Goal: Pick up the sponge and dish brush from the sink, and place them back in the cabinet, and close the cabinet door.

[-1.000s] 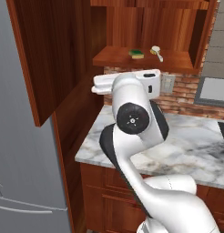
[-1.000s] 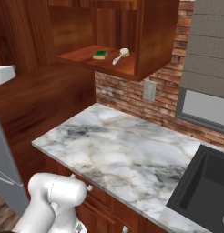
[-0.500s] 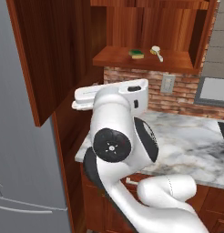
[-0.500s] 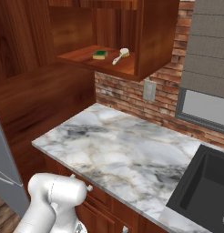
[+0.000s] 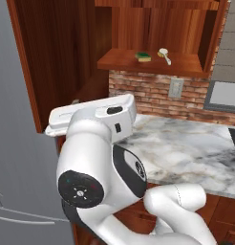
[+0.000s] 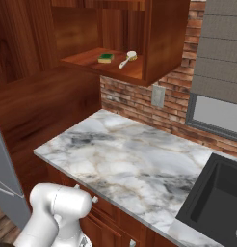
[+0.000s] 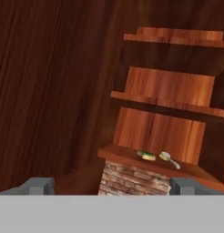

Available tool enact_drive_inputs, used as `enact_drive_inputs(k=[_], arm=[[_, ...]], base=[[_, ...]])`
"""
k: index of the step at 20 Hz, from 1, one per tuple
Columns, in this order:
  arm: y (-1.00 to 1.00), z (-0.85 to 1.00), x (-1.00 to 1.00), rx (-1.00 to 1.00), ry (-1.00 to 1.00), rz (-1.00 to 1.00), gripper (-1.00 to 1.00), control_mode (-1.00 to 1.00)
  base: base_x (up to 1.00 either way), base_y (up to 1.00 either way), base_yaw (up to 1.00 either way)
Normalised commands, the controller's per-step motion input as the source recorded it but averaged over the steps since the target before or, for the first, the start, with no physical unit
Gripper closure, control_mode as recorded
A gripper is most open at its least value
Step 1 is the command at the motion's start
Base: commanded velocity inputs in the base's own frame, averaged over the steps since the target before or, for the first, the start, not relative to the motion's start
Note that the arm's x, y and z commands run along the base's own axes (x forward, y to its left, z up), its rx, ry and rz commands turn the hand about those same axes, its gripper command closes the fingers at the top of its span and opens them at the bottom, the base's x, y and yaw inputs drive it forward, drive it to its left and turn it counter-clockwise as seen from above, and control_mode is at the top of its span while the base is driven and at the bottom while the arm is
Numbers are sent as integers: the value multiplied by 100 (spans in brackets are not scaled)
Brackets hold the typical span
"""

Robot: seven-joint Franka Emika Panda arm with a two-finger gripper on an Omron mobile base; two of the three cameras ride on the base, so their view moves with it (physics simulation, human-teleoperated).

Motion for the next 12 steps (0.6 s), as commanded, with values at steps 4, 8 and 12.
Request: enact_drive_inputs(k=[4, 8, 12], arm=[[60, 0, -28, -6, 0, 0, -100, -100], [57, 0, -18, -6, 0, 0, -100, -100], [60, 0, -9, -8, -1, 0, -100, -100]], base=[[0, 0, 0], [0, 0, 0], [0, 0, 0]])
